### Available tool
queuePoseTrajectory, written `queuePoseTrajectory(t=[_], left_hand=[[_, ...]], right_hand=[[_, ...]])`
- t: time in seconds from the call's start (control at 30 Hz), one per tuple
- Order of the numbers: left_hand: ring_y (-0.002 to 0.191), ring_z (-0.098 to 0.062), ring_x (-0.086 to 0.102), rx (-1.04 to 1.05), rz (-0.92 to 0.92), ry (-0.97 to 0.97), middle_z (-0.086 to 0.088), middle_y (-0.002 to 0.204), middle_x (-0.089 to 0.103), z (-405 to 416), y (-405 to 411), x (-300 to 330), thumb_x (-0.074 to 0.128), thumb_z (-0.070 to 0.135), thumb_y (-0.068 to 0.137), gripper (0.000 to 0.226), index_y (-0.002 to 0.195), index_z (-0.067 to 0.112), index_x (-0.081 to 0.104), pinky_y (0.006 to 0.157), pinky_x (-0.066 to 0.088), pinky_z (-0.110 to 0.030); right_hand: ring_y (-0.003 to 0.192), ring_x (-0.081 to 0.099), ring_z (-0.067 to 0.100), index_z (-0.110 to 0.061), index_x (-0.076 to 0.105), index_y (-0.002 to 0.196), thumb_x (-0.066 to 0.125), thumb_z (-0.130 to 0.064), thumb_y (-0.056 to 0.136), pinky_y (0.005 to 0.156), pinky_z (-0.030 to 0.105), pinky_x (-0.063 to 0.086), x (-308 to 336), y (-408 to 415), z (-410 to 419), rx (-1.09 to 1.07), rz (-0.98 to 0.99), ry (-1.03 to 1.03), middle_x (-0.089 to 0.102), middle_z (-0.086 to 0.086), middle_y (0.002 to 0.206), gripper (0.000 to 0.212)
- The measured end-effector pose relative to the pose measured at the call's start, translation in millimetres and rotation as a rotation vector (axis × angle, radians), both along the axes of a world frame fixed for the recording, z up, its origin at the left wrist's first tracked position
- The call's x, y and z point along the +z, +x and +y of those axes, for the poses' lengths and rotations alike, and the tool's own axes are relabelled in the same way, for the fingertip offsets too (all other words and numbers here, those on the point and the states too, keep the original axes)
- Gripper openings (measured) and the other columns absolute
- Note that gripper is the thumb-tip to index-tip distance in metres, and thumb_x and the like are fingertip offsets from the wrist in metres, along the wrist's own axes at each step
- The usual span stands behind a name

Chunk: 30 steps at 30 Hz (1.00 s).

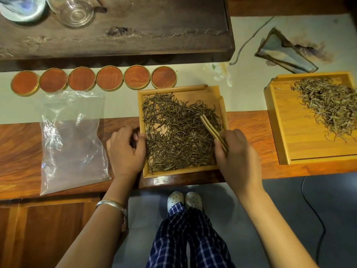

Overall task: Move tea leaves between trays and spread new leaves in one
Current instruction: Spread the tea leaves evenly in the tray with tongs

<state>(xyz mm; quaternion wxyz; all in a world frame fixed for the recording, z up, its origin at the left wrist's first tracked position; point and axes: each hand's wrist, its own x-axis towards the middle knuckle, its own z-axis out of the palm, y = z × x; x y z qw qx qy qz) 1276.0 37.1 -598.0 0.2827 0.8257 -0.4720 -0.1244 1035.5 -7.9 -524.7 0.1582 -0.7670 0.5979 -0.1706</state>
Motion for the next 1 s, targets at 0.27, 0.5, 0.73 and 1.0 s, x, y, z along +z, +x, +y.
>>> queuePoseTrajectory(t=[0.27,0.5,0.73,1.0], left_hand=[[0.075,-0.021,0.045,-0.014,0.004,0.026,-0.002,0.075,0.056,-1,1,2,0.050,0.033,0.087,0.023,0.083,0.012,0.058,0.072,0.029,-0.033],[0.068,-0.018,0.039,-0.013,-0.002,0.005,0.003,0.067,0.046,0,1,-1,0.053,0.029,0.087,0.022,0.070,0.018,0.044,0.068,0.027,-0.034],[0.067,-0.018,0.040,-0.025,0.003,-0.003,0.003,0.068,0.048,1,2,-1,0.051,0.032,0.086,0.021,0.072,0.017,0.047,0.067,0.027,-0.033],[0.067,-0.020,0.041,-0.033,0.003,-0.009,0.000,0.068,0.049,1,2,1,0.053,0.030,0.085,0.021,0.071,0.016,0.046,0.066,0.028,-0.034]], right_hand=[[0.057,0.054,0.017,-0.006,0.062,0.093,0.059,-0.016,0.091,0.044,0.017,0.034,1,9,-10,0.007,-0.038,-0.041,0.060,0.006,0.088,0.010],[0.055,0.046,0.012,-0.008,0.059,0.087,0.061,-0.013,0.090,0.045,0.009,0.024,-6,20,-10,-0.002,-0.047,-0.002,0.058,0.004,0.084,0.006],[0.058,0.052,0.018,-0.008,0.058,0.087,0.058,-0.015,0.092,0.042,0.025,0.038,-3,38,-15,0.087,-0.009,-0.026,0.056,0.004,0.084,0.008],[0.060,0.053,0.023,-0.006,0.058,0.087,0.057,-0.015,0.092,0.044,0.033,0.041,-3,42,-22,0.102,-0.042,-0.021,0.055,0.007,0.085,0.010]])
